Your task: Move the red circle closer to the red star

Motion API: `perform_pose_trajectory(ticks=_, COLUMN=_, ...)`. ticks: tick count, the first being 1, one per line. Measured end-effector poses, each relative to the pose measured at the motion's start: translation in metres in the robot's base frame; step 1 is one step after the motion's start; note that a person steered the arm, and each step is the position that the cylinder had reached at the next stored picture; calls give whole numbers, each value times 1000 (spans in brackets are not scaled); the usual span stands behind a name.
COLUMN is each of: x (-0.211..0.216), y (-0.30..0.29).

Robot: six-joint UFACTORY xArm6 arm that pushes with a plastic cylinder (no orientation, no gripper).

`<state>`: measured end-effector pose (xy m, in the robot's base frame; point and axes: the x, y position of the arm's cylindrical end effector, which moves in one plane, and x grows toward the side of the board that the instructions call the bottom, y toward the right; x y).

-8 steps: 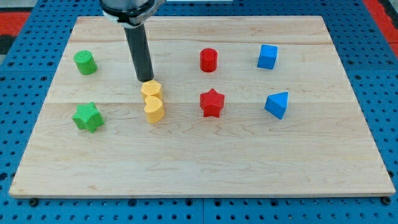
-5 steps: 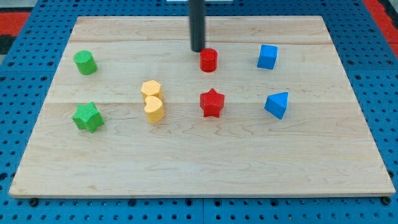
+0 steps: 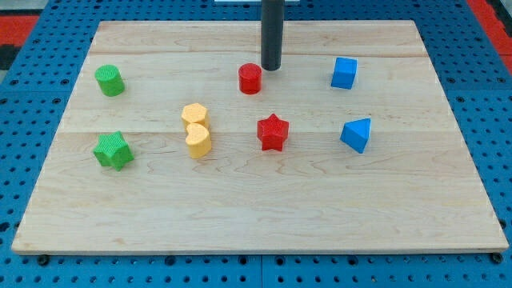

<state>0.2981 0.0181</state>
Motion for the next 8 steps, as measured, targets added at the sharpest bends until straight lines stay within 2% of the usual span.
perform_pose_trajectory(ticks=2, x=10, y=-48)
perform_pose_trajectory(ticks=5, x=56, y=0)
perform_pose_trajectory(ticks=6, x=62, y=2)
perform_pose_trajectory(ticks=8, x=45, y=12)
